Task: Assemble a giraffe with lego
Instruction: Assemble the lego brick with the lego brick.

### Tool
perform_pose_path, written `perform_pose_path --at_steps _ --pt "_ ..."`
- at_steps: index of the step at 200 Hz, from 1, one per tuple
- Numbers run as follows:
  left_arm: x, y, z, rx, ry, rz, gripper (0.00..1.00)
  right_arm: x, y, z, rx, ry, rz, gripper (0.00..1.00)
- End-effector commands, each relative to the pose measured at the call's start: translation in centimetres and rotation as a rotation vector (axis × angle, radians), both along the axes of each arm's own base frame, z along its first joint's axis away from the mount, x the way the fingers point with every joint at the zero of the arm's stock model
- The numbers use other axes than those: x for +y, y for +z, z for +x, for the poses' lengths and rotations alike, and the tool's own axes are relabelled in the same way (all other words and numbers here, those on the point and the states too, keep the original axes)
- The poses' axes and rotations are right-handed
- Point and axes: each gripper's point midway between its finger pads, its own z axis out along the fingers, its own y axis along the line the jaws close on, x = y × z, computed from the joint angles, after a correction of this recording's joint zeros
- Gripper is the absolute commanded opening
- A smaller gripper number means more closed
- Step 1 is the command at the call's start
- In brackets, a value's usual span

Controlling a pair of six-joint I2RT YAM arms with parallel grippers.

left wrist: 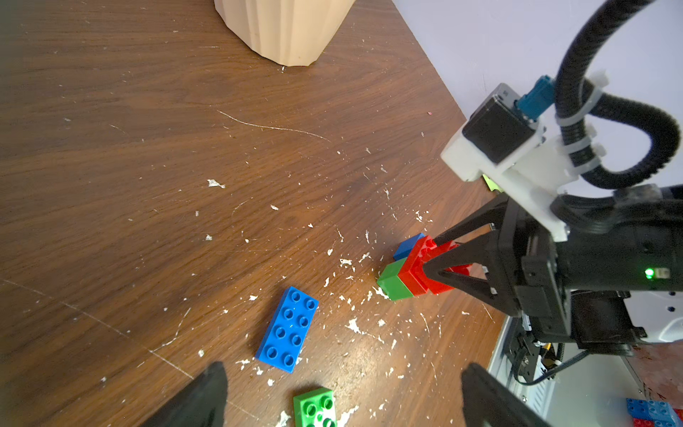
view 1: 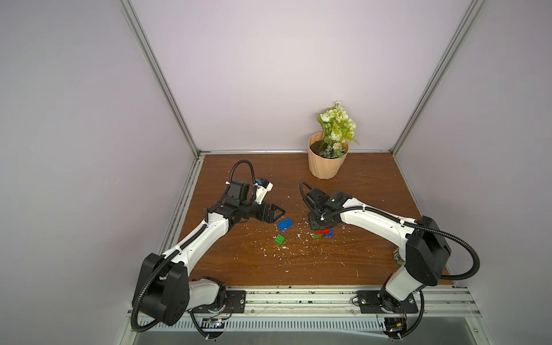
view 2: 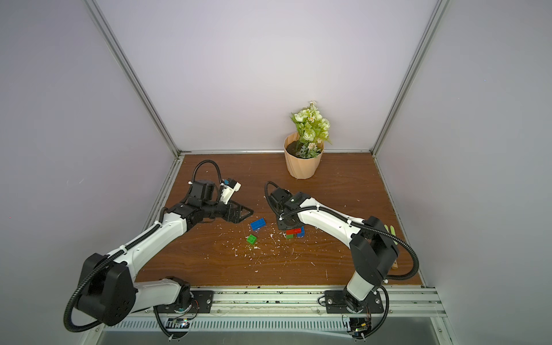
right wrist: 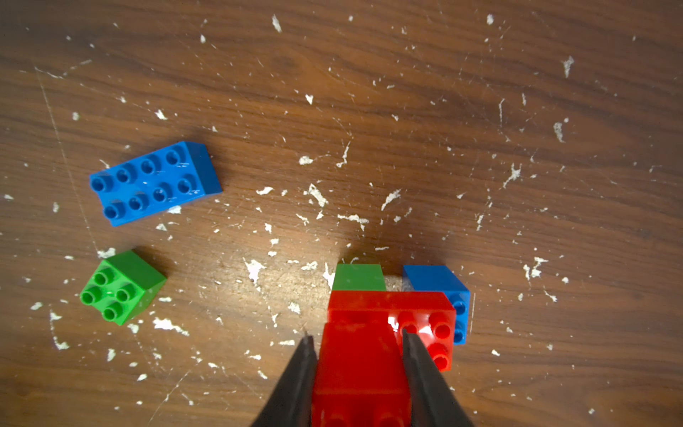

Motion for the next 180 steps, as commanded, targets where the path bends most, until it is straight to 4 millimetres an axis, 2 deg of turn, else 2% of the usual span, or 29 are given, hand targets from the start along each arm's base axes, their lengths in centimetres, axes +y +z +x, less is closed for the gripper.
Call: perform_pose_path --at_steps 1,94,135,180 --pt "-0.5 1.5 0.0 -0.038 -0.018 -0.012 0.99 -0.5 -0.7 -0.2 0.007 -0.006 -0.03 0.13" --pt "-0.5 1.5 0.0 -0.041 -0.016 -0.011 0.99 -1.8 -1.8 -1.3 0.03 0.003 -0.067 0.12" --pt "-0.5 1.5 0.0 -0.039 -0.014 -0.01 0.99 -2.4 -3.1 -2.2 0.061 0.021 -0.109 0.11" --pt "-0.5 1.5 0.1 -0.039 -0.012 -0.011 0.99 -1.9 -4.7 -3.2 0.105 0.056 -0.145 0.1"
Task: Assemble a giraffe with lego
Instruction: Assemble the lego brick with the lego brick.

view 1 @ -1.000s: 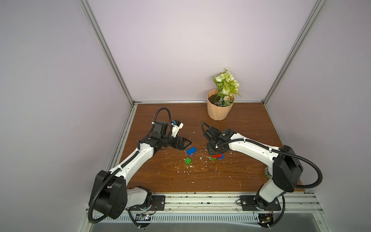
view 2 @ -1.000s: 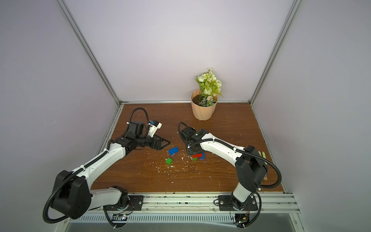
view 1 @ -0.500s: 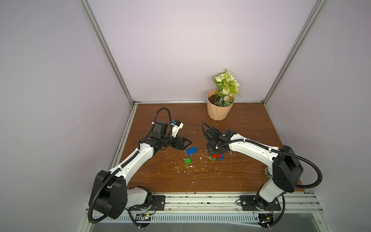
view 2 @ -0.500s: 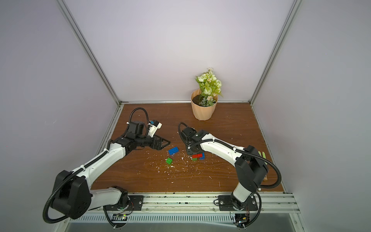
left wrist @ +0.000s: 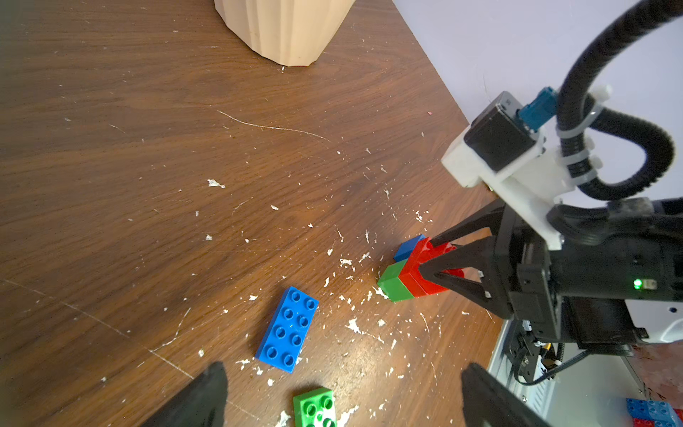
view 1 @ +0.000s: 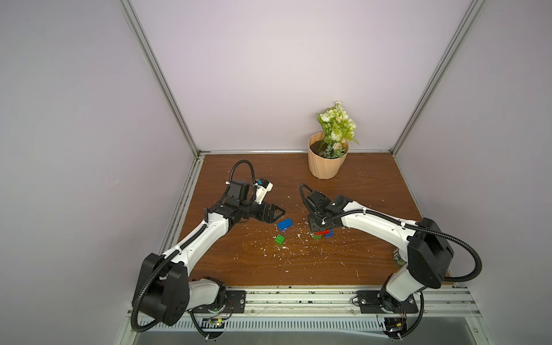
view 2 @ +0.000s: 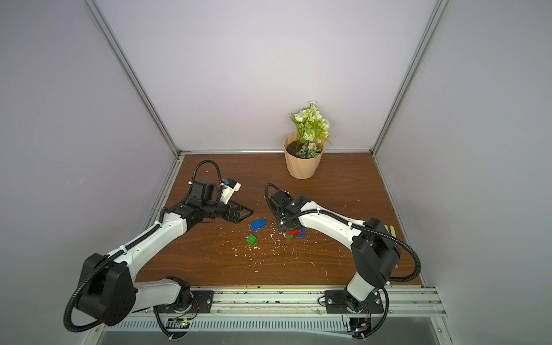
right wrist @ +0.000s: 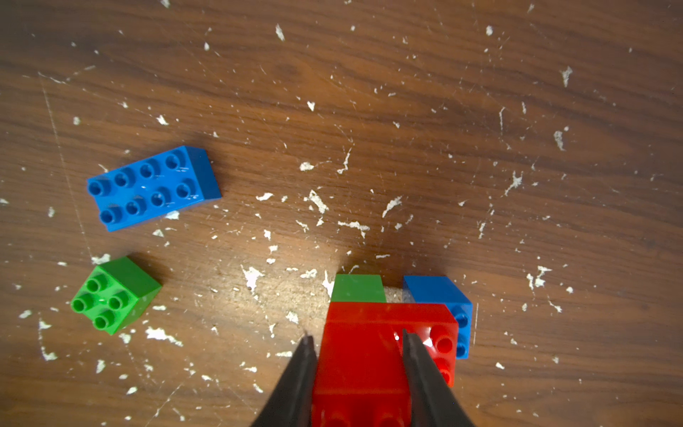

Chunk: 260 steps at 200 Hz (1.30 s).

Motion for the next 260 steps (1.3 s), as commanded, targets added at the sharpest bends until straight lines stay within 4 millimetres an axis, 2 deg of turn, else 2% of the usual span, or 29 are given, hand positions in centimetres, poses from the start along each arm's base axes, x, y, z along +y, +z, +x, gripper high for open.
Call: perform_pose_path --at_steps 1,77,94,113,144,188,217,235,260 --pt "-0.5 1.5 0.0 -0.039 -0.014 -0.011 0.99 -2.0 -4.0 -3.0 0.145 0.031 -0.14 0.1" --pt "-0.6 1.3 0.0 -0.032 -0.02 -0.01 0.99 -2.1 -5.8 -4.3 0.186 0.017 -0.126 0.12" --pt "-0.6 1.3 -0.1 -0.033 -0.021 -0.008 0.99 -1.7 -5.2 -3.8 0.163 0.014 -0.105 0.14" --pt "-0.6 1.3 -0.1 -0.032 -0.023 -0.007 0.99 -1.2 -3.7 -2.7 0.114 0.011 -0.08 0.19" --pt "-0.6 1.3 -0.1 -0.035 -0.023 -0.005 0.99 -0.4 -1.2 -0.9 0.043 -0.001 -0.022 0.23" --pt "-0.4 1.3 0.0 -0.038 -0.018 0.002 0.99 0.8 3.3 1.9 -0.082 0.003 0.073 0.44" --pt "-0.4 1.2 0.0 -0.038 -0.016 0.008 0.99 1.5 5.0 2.7 -0.122 0.04 0.09 0.72" --pt "-0.3 1.3 0.0 -0.042 -0.01 0.012 0.99 2.2 5.7 3.0 -0.134 0.071 0.111 0.78" --pt "0.1 1.1 0.4 -0.037 0.023 0.03 0.99 4.1 6.2 3.2 -0.139 0.135 0.167 0.82"
